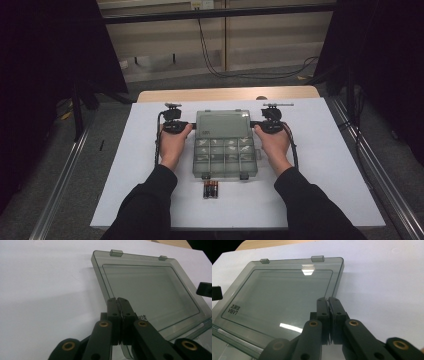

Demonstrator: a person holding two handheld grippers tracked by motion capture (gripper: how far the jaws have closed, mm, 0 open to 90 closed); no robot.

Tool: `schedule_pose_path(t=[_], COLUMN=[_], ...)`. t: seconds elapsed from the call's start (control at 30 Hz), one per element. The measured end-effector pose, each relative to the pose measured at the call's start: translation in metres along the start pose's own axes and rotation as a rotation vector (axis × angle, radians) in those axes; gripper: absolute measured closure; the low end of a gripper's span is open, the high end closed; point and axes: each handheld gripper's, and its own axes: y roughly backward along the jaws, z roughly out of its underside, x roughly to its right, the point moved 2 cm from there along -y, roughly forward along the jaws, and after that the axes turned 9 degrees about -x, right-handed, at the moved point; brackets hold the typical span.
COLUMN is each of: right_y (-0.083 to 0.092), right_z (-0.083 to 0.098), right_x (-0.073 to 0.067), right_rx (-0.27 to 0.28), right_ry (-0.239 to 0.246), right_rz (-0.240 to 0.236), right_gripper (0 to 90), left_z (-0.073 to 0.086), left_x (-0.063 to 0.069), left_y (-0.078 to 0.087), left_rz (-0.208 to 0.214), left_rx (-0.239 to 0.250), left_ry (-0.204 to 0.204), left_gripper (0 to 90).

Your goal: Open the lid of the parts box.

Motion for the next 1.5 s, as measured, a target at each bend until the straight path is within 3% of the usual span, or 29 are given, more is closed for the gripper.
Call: schedule_pose_path(t=[0.03,0.13,0.17,0.2,0.3,0.4,0.43,0.5,0.53,0.67,0.9,1.5], right_y=[0.001,0.006,0.009,0.011,0.015,0.018,0.020,0.025,0.028,0.039,0.055,0.090], right_z=[0.000,0.002,0.002,0.003,0.006,0.009,0.010,0.012,0.014,0.020,0.031,0.065], right_x=[-0.001,-0.004,-0.005,-0.006,-0.006,-0.007,-0.007,-0.009,-0.009,-0.014,-0.012,0.004], right_rx=[0.007,0.064,0.087,0.096,0.124,0.119,0.124,0.138,0.149,0.191,0.223,0.298], right_ry=[0.008,0.067,0.083,0.092,0.124,0.152,0.169,0.194,0.206,0.248,0.257,0.299], right_rz=[0.003,0.035,0.016,0.006,0.000,-0.025,-0.024,-0.041,-0.038,-0.015,-0.016,-0.013], right_gripper=[85.9,73.2,65.6,55.0,23.5,0.0,0.0,0.0,0.0,0.0,0.0,0.0], left_z=[0.000,-0.001,-0.001,0.000,0.002,0.002,0.003,0.004,0.005,0.010,0.022,0.048], left_x=[0.002,0.005,0.005,0.009,0.013,0.015,0.017,0.018,0.019,0.020,0.026,0.044], left_y=[0.000,0.004,0.004,0.005,0.010,0.014,0.018,0.021,0.023,0.029,0.039,0.059], left_rz=[-0.011,-0.025,-0.025,-0.043,-0.033,-0.007,-0.007,-0.061,-0.073,-0.050,-0.011,0.037], left_rx=[0.014,0.010,0.010,0.005,0.003,0.017,0.020,0.023,0.037,0.025,0.014,0.013], left_ry=[0.002,-0.048,-0.048,-0.079,-0.112,-0.103,-0.103,-0.099,-0.100,-0.132,-0.177,-0.229], left_gripper=[86.1,71.6,65.2,59.1,42.6,24.2,17.9,2.1,0.0,0.0,0.0,0.0])
